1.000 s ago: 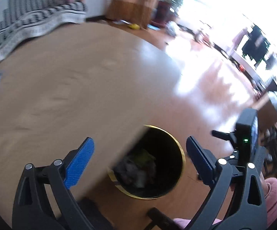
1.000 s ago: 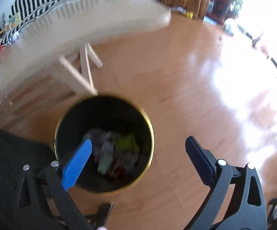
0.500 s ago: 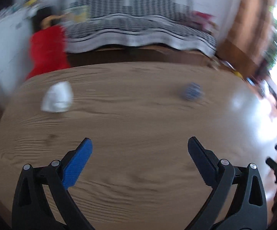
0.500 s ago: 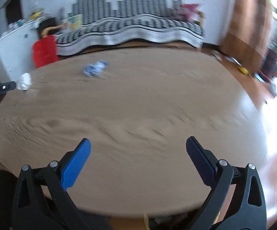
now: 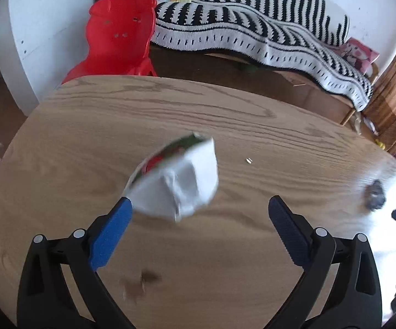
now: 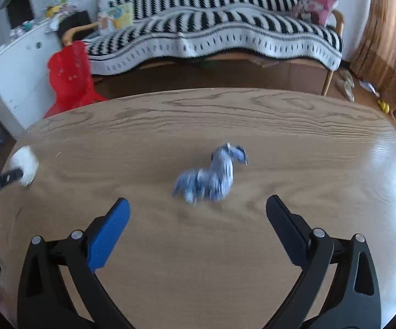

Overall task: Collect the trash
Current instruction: 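Grasp the white paper cup with the left tool while the right tool grasps the crumpled blue wrapper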

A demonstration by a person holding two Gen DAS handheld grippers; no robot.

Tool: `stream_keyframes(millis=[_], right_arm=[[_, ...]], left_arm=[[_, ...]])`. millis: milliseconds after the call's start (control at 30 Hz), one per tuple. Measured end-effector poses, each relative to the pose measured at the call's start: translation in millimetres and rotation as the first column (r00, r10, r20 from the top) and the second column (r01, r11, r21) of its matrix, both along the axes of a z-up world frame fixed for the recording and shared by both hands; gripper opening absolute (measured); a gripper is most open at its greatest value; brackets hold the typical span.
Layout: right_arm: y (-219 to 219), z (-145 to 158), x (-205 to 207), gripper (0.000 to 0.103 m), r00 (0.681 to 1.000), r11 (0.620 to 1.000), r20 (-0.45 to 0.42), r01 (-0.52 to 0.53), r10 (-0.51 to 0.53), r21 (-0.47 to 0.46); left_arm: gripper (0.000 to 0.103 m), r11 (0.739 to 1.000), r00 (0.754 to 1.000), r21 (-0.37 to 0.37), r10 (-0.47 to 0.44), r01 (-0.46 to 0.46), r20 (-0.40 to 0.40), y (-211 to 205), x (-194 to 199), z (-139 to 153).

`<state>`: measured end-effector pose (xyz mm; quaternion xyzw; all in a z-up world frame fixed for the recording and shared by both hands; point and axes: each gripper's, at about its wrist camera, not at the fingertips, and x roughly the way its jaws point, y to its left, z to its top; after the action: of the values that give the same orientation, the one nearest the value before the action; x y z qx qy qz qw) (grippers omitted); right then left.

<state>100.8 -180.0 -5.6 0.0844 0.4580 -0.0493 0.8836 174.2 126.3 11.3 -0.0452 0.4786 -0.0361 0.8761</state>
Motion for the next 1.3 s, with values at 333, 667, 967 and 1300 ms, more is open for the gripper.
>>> stream_keyframes(millis=[333, 667, 967, 1300], right_arm=[[1.6, -46.6, 55.6, 0.098, 0.999, 0.994, -0.044, -0.006, 0.001, -0.11], [-2.2, -49.3, 51.4, 0.098, 1.0, 0.994, 0.003, -0.02, 0.02, -0.106], [-1.8, -49.1, 52.9, 0.098, 1.0, 0.994, 0.001, -0.02, 0.02, -0.104], [-5.5, -37.4, 23.6, 0.038, 0.998, 0.999, 0.052, -0.035, 0.036, -0.031]], left_arm=[[0.097, 0.993, 1.0, 0.119, -0.017, 0.019, -0.01, -8.4, 31.0, -42.5], [0.097, 0.992, 0.998, 0.125, -0.04, 0.034, 0.044, -11.1, 27.4, -43.2], [0.084, 0.991, 0.997, 0.124, -0.05, 0.043, 0.05, -11.9, 29.0, -42.7], [0.061, 0.982, 0.984, 0.113, -0.159, 0.149, 0.078, -41.6, 5.6, -20.7]])
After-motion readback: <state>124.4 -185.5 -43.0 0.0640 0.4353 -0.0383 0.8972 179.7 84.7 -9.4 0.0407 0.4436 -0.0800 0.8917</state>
